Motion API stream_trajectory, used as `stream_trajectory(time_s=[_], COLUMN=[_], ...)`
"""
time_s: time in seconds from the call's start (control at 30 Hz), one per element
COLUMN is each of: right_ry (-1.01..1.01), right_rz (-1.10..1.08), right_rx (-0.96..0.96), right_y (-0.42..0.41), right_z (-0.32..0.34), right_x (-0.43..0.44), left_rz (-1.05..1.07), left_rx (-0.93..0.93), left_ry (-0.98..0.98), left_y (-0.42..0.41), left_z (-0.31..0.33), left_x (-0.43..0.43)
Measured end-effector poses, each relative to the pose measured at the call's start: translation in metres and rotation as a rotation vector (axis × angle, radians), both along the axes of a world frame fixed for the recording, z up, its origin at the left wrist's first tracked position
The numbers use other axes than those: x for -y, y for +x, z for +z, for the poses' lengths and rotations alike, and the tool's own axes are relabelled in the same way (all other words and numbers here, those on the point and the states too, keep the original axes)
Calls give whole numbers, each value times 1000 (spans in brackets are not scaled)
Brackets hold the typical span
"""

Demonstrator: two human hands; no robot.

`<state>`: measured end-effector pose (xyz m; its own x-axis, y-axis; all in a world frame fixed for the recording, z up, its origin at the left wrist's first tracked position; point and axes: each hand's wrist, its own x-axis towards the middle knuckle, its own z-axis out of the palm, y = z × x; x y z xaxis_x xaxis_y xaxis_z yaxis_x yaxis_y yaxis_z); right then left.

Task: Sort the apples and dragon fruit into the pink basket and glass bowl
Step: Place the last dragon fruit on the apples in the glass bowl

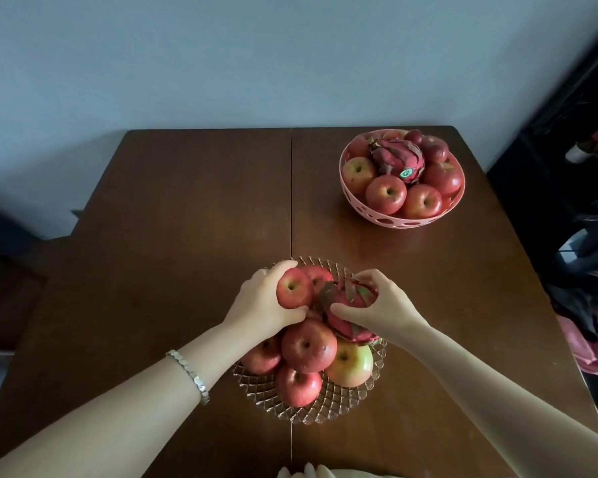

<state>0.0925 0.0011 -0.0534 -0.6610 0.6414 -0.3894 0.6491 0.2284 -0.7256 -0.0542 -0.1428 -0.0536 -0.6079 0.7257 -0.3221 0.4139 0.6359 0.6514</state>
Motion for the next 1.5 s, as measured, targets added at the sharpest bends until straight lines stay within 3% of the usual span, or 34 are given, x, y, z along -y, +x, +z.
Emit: stream_trajectory(time_s=[0.17, 0.33, 0.63, 0.93, 1.2, 1.37, 1.5], right_ry=[63, 56, -115, -230, -266, -351, -293], right_rz=[160, 281, 65, 60, 245, 95, -188], right_rx=[-138, -40, -87, -361, -109, -150, -115], right_y=[-11, -22, -35, -11, -15, -11, -10], right_z=[2, 0, -4, -16, -10, -6, -9], right_x=[3, -8, -16, -6, -19, -23, -38], left_rz=[6, -45, 41, 12, 8, 108, 484], left_rx=[-30, 128, 197, 228, 243, 269, 223], left_ry=[45, 27, 44, 44, 4, 118, 85], left_y=[3, 1, 6, 10, 15, 11, -4], left_z=[1, -2, 1, 5, 6, -3, -17], left_x=[13, 11, 9, 8, 5, 11, 18])
